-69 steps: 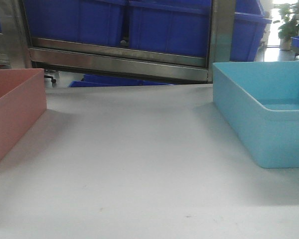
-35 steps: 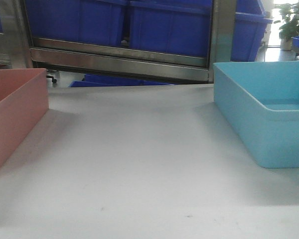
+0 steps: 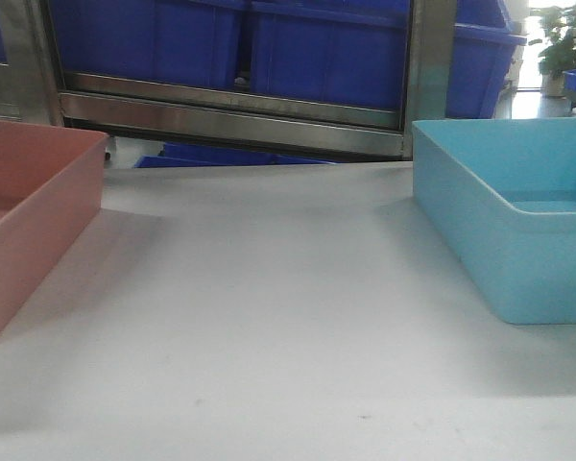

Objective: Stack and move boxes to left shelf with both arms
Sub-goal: 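Lift the pink bin with the left gripper and carry it toward center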

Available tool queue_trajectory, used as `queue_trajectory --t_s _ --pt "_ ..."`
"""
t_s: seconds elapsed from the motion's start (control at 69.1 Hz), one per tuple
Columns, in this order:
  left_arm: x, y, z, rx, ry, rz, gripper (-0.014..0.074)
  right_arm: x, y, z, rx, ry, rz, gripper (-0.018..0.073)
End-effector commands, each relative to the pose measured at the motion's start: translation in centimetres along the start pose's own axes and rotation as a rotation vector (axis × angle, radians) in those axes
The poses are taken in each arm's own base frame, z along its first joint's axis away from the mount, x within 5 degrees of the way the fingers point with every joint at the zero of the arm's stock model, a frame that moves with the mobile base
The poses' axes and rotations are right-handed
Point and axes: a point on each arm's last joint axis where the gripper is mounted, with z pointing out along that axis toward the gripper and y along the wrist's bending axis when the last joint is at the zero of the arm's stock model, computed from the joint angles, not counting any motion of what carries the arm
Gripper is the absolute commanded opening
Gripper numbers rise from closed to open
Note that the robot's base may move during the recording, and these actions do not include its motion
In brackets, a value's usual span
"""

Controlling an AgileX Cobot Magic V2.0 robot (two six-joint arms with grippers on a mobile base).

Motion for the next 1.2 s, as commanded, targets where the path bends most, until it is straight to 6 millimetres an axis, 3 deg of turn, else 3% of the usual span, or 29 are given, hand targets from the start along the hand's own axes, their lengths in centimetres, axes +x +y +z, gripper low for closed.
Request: queue_trajectory --t_s 0.0,0.246,0.347,0.448,0.723,1.186 --pt "-1.2 -2.6 -6.0 0.08 -0.167 -0.04 -0.0001 -1.7 0.1 -0.3 -0.007 -0.136 -0.012 0.0056" --pt "-0.3 -8.4 -11.9 0.255 -0.22 -0.047 -0.0001 -1.7 0.1 -0.3 -0.007 -0.136 -0.012 0.0056" --pt "0.5 -10.8 -13.1 0.298 -0.191 0.012 -0.0001 -1.7 0.1 -0.3 -0.007 -0.136 -0.012 0.0056" --pt "1.0 -12.6 -13.6 0.331 -0.168 -0.045 -0.0001 -1.7 0.1 -0.3 -0.007 -0.136 -0.012 0.0056" --pt "2.0 -17.1 -12.2 0.387 -0.148 -0.153 -0.0001 -1.7 0.1 -0.3 -0.007 -0.136 -0.012 0.0056" --pt "8.9 -25.3 -6.3 0.382 -0.072 -0.099 -0.0001 -1.7 0.1 -0.3 -0.007 -0.136 -0.012 0.0056"
